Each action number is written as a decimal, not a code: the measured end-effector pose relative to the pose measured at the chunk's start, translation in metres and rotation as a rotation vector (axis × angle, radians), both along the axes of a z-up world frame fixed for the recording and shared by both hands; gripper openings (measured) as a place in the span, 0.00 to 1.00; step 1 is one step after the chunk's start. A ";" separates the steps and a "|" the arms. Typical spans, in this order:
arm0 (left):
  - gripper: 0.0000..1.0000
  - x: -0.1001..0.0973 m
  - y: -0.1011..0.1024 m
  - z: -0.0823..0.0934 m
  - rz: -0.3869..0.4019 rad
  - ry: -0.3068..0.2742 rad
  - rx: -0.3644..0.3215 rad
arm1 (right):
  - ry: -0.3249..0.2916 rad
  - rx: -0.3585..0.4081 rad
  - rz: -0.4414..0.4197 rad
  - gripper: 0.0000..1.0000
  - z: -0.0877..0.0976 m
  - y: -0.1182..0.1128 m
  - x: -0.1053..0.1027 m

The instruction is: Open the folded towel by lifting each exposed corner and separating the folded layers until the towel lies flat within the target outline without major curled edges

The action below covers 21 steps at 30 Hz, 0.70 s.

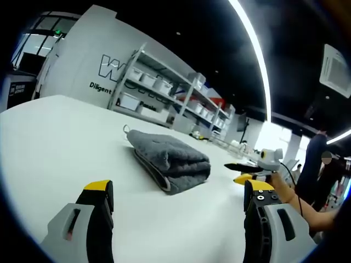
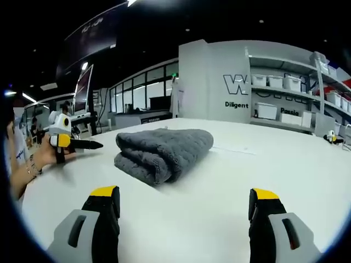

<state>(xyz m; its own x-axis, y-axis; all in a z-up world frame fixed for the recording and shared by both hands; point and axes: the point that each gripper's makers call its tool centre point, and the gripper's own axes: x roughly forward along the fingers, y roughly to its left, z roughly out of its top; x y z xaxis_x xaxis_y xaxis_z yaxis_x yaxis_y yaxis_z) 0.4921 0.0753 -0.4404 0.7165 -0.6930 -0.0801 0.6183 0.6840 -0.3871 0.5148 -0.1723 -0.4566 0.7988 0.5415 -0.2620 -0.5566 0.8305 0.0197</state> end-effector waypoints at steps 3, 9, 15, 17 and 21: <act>0.97 -0.002 -0.002 0.000 -0.007 -0.006 0.006 | -0.027 0.013 0.030 1.00 0.008 0.010 -0.003; 0.97 -0.004 -0.008 -0.001 -0.032 -0.013 0.039 | -0.093 -0.054 0.086 1.00 0.016 0.036 -0.011; 0.97 -0.003 -0.007 0.001 -0.032 -0.020 0.050 | -0.113 -0.080 0.127 1.00 0.018 0.057 -0.019; 0.97 -0.004 -0.007 0.001 -0.033 -0.021 0.050 | -0.115 -0.088 0.143 1.00 0.017 0.065 -0.022; 0.97 -0.006 -0.008 0.002 -0.034 -0.027 0.051 | -0.123 -0.105 0.171 1.00 0.015 0.076 -0.026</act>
